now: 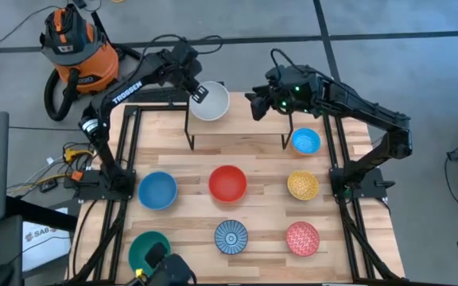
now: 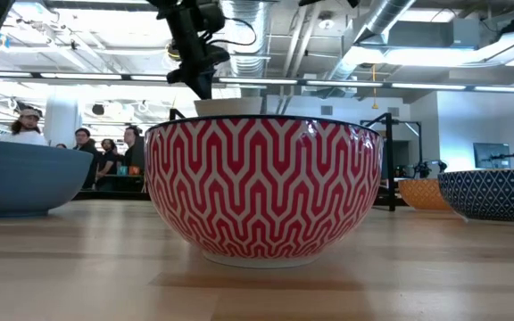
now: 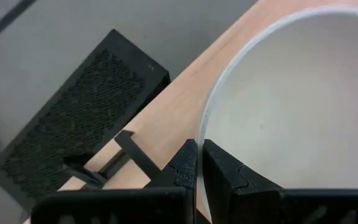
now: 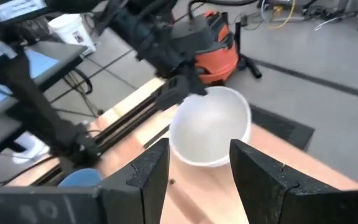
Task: Place and stack bowls onto a shelf
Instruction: Put the white bowl on the shelf, then stack the blue bowl on top of the white bowl on the shelf
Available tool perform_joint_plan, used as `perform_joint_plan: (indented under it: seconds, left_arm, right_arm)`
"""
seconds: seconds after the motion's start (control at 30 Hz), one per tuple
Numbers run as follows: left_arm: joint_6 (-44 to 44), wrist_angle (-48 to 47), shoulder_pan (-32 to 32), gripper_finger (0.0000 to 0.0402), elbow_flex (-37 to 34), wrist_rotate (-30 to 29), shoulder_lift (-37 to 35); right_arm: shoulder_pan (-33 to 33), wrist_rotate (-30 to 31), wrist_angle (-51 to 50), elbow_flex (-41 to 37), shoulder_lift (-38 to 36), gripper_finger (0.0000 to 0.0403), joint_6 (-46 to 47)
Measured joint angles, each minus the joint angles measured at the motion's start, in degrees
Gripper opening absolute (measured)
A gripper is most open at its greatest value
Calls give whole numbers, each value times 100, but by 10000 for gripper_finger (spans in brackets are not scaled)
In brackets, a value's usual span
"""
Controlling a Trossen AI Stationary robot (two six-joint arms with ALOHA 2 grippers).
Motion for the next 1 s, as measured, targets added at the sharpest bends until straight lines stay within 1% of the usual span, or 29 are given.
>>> perform_joint_plan:
  seconds: [0.2,0.33,0.4,0.57,0.7,0.8,0.9,1.0]
  left_arm:
    - [-129,-151,187,1,0,333,38]
    - [-211,-171,254,10,0,590,38]
    - [-250,-162,277,19,0,611,42]
    - [-232,-211,339,60,-2,697,140]
    - [-170,-145,343,102,73,601,121]
    - [-26,-170,381,128,284,489,100]
    - [48,-325,403,148,465,459,84]
    - [97,-538,398,161,551,461,37]
  right_arm:
    - [49,-532,-30,0,0,195,318]
    - [-4,-571,-40,0,0,195,452]
    - [-36,-574,-42,0,0,195,519]
    - [-30,-573,-51,0,2,195,640]
    - [14,-543,-106,0,2,195,780]
    - [115,-288,-208,0,2,195,933]
    - [242,-190,-353,0,0,195,1107]
    - [372,56,-770,0,-7,195,1205]
